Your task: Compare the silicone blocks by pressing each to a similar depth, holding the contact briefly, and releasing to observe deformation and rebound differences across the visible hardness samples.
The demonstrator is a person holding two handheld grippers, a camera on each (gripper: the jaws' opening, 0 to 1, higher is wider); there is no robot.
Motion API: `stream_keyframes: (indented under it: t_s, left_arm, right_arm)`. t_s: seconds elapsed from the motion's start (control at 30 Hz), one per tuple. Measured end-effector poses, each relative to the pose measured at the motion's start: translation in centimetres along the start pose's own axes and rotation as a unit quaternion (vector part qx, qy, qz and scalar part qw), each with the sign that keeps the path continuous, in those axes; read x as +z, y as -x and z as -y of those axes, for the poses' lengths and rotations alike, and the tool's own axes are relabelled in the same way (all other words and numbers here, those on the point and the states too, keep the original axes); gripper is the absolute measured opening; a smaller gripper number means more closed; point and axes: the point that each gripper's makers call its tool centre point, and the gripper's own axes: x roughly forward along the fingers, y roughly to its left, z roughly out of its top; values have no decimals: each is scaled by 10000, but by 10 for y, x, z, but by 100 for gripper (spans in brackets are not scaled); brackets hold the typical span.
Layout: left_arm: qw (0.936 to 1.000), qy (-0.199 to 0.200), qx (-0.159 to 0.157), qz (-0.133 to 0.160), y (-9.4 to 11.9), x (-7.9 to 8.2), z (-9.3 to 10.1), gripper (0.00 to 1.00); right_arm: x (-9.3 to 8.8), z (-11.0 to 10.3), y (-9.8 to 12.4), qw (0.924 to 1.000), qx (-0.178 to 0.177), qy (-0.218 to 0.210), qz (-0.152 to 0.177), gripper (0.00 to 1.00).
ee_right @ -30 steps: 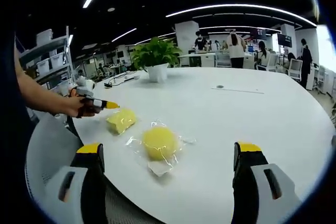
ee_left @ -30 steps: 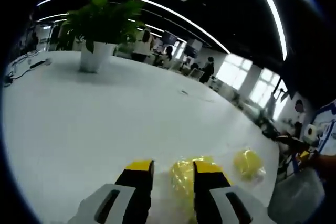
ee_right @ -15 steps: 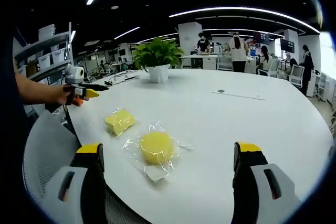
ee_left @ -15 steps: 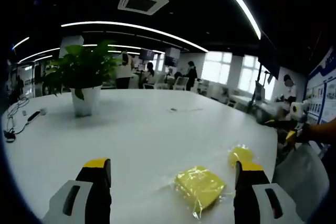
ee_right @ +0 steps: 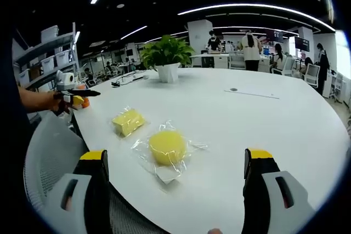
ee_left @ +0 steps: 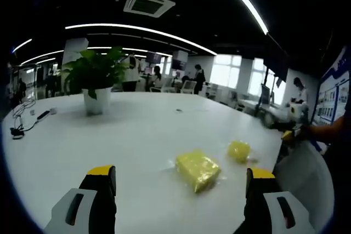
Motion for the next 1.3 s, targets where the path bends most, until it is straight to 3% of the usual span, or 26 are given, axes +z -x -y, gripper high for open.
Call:
stream_keyframes:
  t_s: [0.13,0.53,0.7,1.3]
  left_arm:
    - [9999,-23,107,-94,4,-10,-1,100]
    - [9999,15,117,-57,4,-5,4,100]
    - [9998,86,171,-52,3,-5,2,100]
    - [9993,356,144,-7,-1,4,-3,100]
  right_arm:
    - [-6,-1,5,10000,-39,5,-62,96]
    - [-11,-2,12,9998,-137,-111,-16,96]
    - [-7,2,9,9988,-222,-410,155,96]
    - [-10,10,2,9995,-254,-199,1,96]
